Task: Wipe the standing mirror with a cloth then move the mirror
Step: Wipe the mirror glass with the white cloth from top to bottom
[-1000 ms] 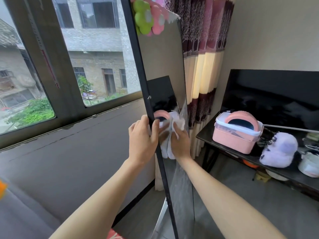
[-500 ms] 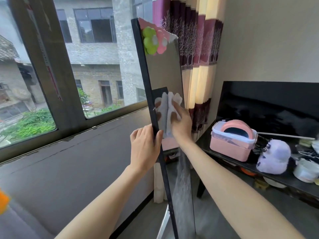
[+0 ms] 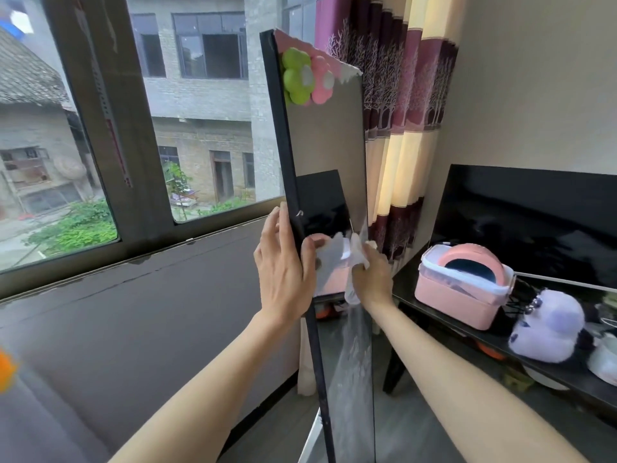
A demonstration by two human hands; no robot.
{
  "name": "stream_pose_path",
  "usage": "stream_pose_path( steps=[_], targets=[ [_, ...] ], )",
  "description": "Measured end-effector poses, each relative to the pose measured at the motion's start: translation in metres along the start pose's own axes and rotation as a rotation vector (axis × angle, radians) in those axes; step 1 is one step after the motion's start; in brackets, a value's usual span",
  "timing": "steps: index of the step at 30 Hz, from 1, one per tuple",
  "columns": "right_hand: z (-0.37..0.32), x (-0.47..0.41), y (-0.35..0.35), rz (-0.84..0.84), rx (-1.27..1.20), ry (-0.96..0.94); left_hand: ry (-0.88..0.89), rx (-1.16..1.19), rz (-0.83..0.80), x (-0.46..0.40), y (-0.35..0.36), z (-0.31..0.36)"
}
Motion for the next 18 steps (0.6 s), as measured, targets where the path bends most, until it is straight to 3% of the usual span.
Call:
stream_pose_path(
  steps=[3, 6, 8, 10, 12, 14, 16, 18],
  targets=[
    [-0.043, -0.020, -0.006, 0.113, -0.223, -0.184, 0.026, -0.026, 0.105, -0.007, 0.007, 0.011],
    [-0.056, -0.025, 0.008, 0.040, -0.312, -0.277, 0.088, -0.120, 0.195, -0.010, 0.010, 0.008],
    [-0.035, -0.025, 0.022, -0.035, -0.227, -0.294, 0.168, -0.208, 0.219, -0.007, 0.009, 0.006],
    [0.003, -0.024, 0.030, -0.142, -0.093, -0.164, 0.248, -0.293, 0.225, -0.003, 0.007, 0.007],
    [0.047, -0.019, 0.035, -0.354, 0.007, 0.083, 0.326, -0.361, 0.230, 0.000, 0.005, 0.013],
    [0.066, -0.011, 0.030, -0.472, 0.228, 0.145, 0.445, -0.433, 0.216, 0.003, 0.003, 0.020],
    [0.064, -0.017, 0.023, -0.448, 0.423, 0.069, 0.598, -0.502, 0.178, 0.004, 0.004, 0.027],
    [0.050, -0.033, 0.013, -0.263, 0.234, 0.058, 0.711, -0.538, 0.128, 0.003, 0.009, 0.036]
  ],
)
Point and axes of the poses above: each hand's wrist, its own x-axis away from the middle knuckle, its own y-axis out of the palm, z = x × y, the point moved 3 cm from there along -x, towards the middle knuckle, and after that the axes turned 15 degrees about z, right-handed, at the moved point
